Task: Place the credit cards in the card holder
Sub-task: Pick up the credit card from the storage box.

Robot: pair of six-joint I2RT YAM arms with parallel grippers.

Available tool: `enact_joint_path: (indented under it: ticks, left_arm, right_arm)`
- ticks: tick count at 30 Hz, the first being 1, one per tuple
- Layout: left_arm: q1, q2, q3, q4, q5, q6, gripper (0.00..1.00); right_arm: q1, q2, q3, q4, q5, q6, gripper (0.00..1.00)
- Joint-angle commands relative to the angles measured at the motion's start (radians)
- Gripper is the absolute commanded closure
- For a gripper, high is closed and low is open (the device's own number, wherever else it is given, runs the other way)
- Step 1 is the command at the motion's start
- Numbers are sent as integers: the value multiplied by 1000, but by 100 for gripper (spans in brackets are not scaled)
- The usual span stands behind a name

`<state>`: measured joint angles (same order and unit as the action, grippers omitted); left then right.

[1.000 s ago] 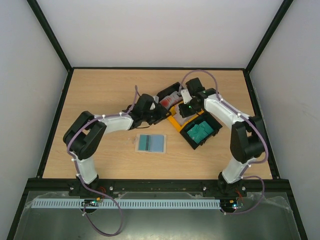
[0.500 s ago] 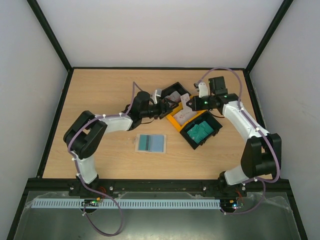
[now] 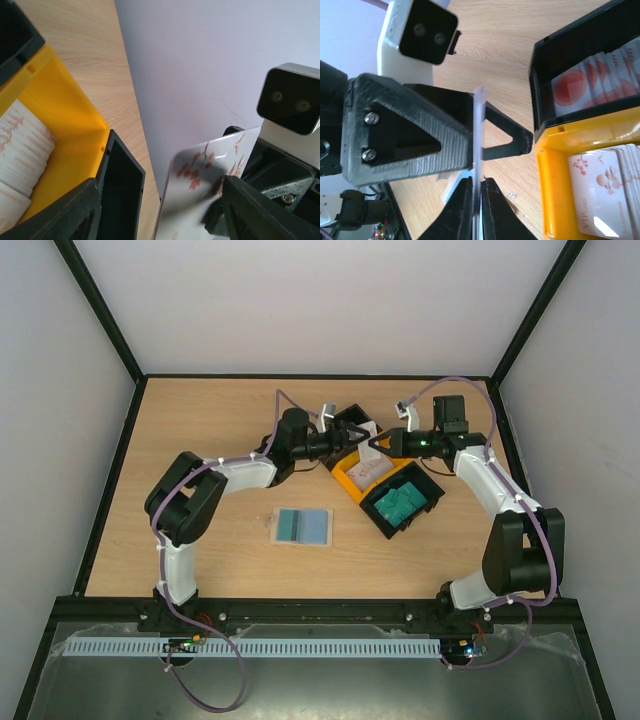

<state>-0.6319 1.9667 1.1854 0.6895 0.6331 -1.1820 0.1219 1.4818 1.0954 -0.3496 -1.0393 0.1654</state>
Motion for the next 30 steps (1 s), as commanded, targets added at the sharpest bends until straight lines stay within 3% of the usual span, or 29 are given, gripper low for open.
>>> enact_joint_path:
  ticks: [1,10,14,19,30]
  left_arm:
    - [9,15,35,27,33,2,39]
    - [16,2,33,81,69,-44,84]
    - [29,-10,23,97,76,-52,97]
    - [51,-46,8,141,95,-83,98]
    - [74,-108,-2,215,125,-135,98]
  right_arm:
    - [-2,-35,-14,49,-109,6,93]
    - [-3,-39,-7,48,-93,16,86]
    - [-10,-48,-8,49,-76,20,68]
    - [-26,-70,-24,73,-64,32,54]
    - [-71,-97,-66,175,-57,124,53]
